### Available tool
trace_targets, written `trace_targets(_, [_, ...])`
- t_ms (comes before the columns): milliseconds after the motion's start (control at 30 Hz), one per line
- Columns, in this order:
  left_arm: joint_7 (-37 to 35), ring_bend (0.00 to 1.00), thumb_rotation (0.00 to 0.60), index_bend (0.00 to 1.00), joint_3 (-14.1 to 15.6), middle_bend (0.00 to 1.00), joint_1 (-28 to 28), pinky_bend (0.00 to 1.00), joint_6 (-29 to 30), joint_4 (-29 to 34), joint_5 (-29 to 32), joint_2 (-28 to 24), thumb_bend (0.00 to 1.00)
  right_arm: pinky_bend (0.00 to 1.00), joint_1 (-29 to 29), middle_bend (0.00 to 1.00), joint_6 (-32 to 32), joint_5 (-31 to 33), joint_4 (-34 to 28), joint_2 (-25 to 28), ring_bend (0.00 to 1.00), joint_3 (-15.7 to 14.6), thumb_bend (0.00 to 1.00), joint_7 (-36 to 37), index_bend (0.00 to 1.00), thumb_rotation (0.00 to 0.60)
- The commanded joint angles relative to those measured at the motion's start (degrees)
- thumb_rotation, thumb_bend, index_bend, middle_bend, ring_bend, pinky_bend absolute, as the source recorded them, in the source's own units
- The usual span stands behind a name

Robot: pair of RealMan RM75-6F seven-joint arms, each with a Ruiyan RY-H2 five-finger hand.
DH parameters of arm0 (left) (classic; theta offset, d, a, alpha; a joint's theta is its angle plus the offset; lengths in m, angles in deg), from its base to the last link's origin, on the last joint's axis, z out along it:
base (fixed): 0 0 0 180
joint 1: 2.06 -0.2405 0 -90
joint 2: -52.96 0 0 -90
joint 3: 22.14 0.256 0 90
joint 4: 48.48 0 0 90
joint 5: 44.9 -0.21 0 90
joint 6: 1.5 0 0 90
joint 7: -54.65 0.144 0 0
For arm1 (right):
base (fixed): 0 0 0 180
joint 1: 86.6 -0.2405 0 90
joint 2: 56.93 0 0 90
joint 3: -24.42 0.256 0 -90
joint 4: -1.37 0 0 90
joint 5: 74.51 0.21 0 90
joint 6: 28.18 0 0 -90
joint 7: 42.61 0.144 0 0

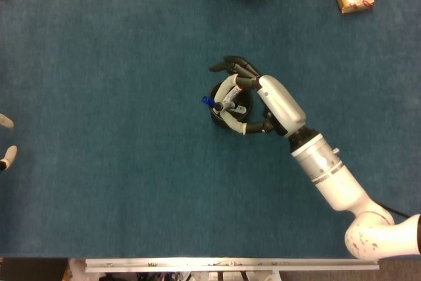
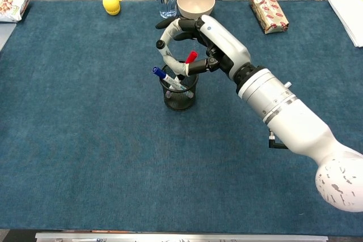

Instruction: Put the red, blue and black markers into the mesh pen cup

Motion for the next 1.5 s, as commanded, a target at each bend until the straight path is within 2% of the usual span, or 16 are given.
trace_targets(33, [-0.1,0.01,0.6,0.4,0.0,0.06,-0.1,0.0,0.1,-0.1,0.0,-0.1,0.29,0.19,-0.5,0.23,0.9,0.6,2.1,-1.2,0.09,-0.6,0.44,1.1,0.67,0.6])
trace_targets(133, [-0.2,0.01,0.6,0.4,0.0,0.06,-0.1,0.0,0.0,-0.1,0.1,-0.1,0.29,0.19,-0.7,0.22,1.4,0.7,3.5,-1.9,0.09,-1.0,0.42,2.0,0.67,0.6])
trace_targets(200, [-0.3,0.01,0.6,0.4,0.0,0.06,-0.2,0.0,0.0,-0.2,0.1,-0.2,0.29,0.18,-0.8,0.21,1.7,0.8,4.0,-1.9,0.09,-1.3,0.37,2.2,0.65,0.6])
trace_targets(233, [-0.3,0.01,0.6,0.4,0.0,0.06,-0.2,0.0,0.0,-0.2,0.1,-0.2,0.29,0.18,-0.8,0.2,1.8,0.8,4.1,-1.8,0.09,-1.4,0.31,2.2,0.62,0.6])
trace_targets(300, [-0.3,0.01,0.6,0.4,0.1,0.06,-0.3,0.0,0.0,-0.2,0.1,-0.2,0.29,0.16,-0.9,0.18,2.0,0.7,4.0,-1.4,0.08,-1.6,0.14,2.1,0.51,0.6])
trace_targets(367, [-0.4,0.01,0.6,0.4,0.0,0.06,-0.3,0.0,0.0,-0.3,0.1,-0.2,0.29,0.15,-0.9,0.16,2.1,0.5,3.6,-0.8,0.06,-1.8,0.02,2.3,0.41,0.6])
trace_targets(400, [-0.4,0.01,0.6,0.4,0.0,0.06,-0.2,0.0,0.0,-0.3,0.1,-0.1,0.29,0.15,-0.8,0.16,2.1,0.3,3.4,-0.5,0.06,-1.9,0.0,2.3,0.38,0.6])
trace_targets(467, [-0.2,0.01,0.6,0.4,0.0,0.06,-0.2,0.0,0.0,-0.2,0.1,-0.1,0.29,0.14,-0.7,0.14,1.7,-0.3,2.9,0.1,0.05,-2.1,0.0,2.4,0.3,0.6])
trace_targets(567, [0.0,0.01,0.6,0.4,-0.1,0.06,-0.1,0.0,0.0,0.0,0.0,-0.2,0.29,0.14,-0.3,0.14,0.6,-0.9,1.9,1.3,0.04,-2.1,0.0,2.4,0.25,0.6])
trace_targets(733, [0.5,0.01,0.6,0.4,-0.2,0.06,0.0,0.0,0.0,0.4,0.0,-0.2,0.29,0.14,0.7,0.14,-1.1,-1.8,-0.4,3.9,0.04,-2.5,0.0,1.3,0.23,0.6])
trace_targets(933, [0.8,0.01,0.6,0.4,-0.5,0.06,0.2,0.0,0.1,1.0,0.2,-0.5,0.29,0.14,3.4,0.14,-6.5,-5.8,-8.3,11.6,0.04,-3.3,0.0,-3.2,0.23,0.6])
trace_targets(1033, [1.1,0.01,0.6,0.4,-0.8,0.06,0.3,0.0,0.5,1.6,0.0,-0.8,0.29,0.14,5.5,0.16,-9.6,-7.4,-12.2,16.6,0.04,-4.0,0.0,-9.5,0.23,0.6])
trace_targets(1133, [1.4,0.01,0.6,0.4,-1.0,0.06,0.5,0.0,0.8,2.3,-0.4,-1.3,0.29,0.14,8.0,0.17,-12.5,-7.8,-13.7,21.2,0.04,-5.1,0.0,-19.3,0.23,0.6])
trace_targets(1267, [1.3,0.01,0.6,0.4,-1.5,0.06,0.7,0.0,1.2,3.6,-0.5,-2.1,0.29,0.14,11.7,0.17,-15.7,-6.5,-12.8,25.5,0.04,-7.3,0.0,-30.3,0.23,0.6])
trace_targets(1500, [3.3,0.02,0.6,0.39,-2.4,0.06,1.1,0.02,3.6,5.2,-1.8,-2.3,0.29,0.14,17.4,0.19,-20.1,-4.4,-8.9,30.5,0.04,-10.8,0.0,-40.8,0.24,0.6])
